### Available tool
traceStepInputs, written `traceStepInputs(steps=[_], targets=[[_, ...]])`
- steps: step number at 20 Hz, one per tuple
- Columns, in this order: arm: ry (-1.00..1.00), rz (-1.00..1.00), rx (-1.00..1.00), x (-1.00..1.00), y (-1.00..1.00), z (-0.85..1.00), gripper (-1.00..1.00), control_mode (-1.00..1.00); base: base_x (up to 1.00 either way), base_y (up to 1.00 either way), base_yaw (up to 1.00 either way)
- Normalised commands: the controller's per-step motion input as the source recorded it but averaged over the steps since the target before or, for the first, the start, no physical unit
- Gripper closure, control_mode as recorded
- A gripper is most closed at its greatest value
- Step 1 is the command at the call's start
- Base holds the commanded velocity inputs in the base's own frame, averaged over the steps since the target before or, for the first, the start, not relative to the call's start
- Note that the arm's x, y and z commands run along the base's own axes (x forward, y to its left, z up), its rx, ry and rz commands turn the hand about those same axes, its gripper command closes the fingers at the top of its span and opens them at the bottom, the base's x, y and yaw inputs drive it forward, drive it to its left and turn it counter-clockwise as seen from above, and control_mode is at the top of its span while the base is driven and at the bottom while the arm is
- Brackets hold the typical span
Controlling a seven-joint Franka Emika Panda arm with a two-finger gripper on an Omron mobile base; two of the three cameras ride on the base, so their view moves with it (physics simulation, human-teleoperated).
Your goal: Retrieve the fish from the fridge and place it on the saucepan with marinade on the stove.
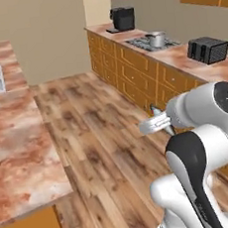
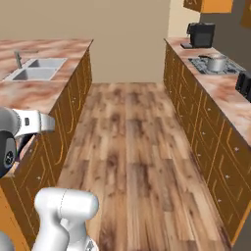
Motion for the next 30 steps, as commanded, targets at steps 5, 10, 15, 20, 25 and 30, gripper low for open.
traceStepInputs(steps=[5,10,15,20,25,30], targets=[[0.00,0.00,0.00,0.00,0.00,0.00,1.00,1.00,1.00,-0.94,-0.52],[0.00,0.00,0.00,0.00,0.00,0.00,1.00,1.00,1.00,-0.17,-0.30],[0.00,0.00,0.00,0.00,0.00,0.00,1.00,1.00,1.00,0.32,-0.26],[0.00,0.00,0.00,0.00,0.00,0.00,1.00,1.00,1.00,0.81,-0.28],[0.00,0.00,0.00,0.00,0.00,0.00,1.00,1.00,1.00,0.85,-0.30],[0.00,0.00,0.00,0.00,0.00,0.00,1.00,1.00,1.00,1.00,-0.36]])
